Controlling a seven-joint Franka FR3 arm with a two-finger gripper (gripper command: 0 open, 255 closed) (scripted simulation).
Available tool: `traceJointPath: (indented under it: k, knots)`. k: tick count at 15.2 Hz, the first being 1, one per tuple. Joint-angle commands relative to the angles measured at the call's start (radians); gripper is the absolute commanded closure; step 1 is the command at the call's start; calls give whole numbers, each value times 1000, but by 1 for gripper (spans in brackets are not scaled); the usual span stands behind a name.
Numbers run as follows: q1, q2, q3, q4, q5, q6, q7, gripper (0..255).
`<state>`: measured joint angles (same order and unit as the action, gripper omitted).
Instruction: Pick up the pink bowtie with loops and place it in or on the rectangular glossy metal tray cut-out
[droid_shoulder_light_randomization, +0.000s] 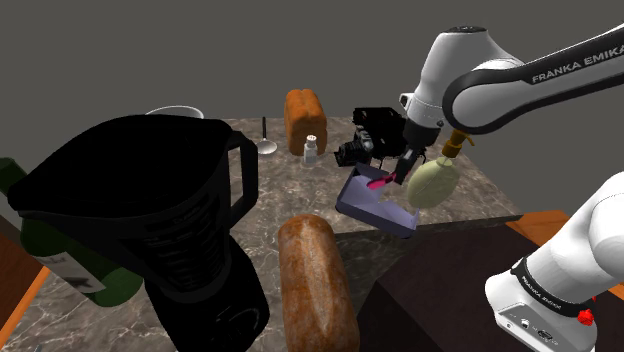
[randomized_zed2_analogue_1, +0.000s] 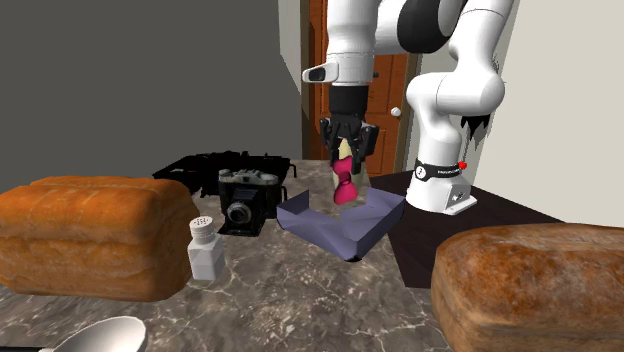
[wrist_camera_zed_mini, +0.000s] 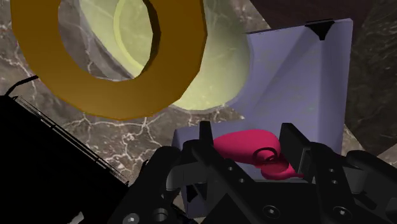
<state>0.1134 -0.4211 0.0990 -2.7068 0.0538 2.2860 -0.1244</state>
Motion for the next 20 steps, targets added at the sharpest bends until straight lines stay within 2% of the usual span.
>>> traceJointPath:
  k: [1, 9, 17, 18, 20]
  knots:
    - [1, 16, 2, -14, 1, 31, 2, 255]
    - [-2, 108, 8, -56, -1, 165, 5, 255]
    - [-2, 108, 8, -56, -2, 165, 5, 255]
    - [-2, 108, 8, -56, -2, 165, 5, 0]
    - [-2, 108, 8, -56, -2, 165, 5, 0]
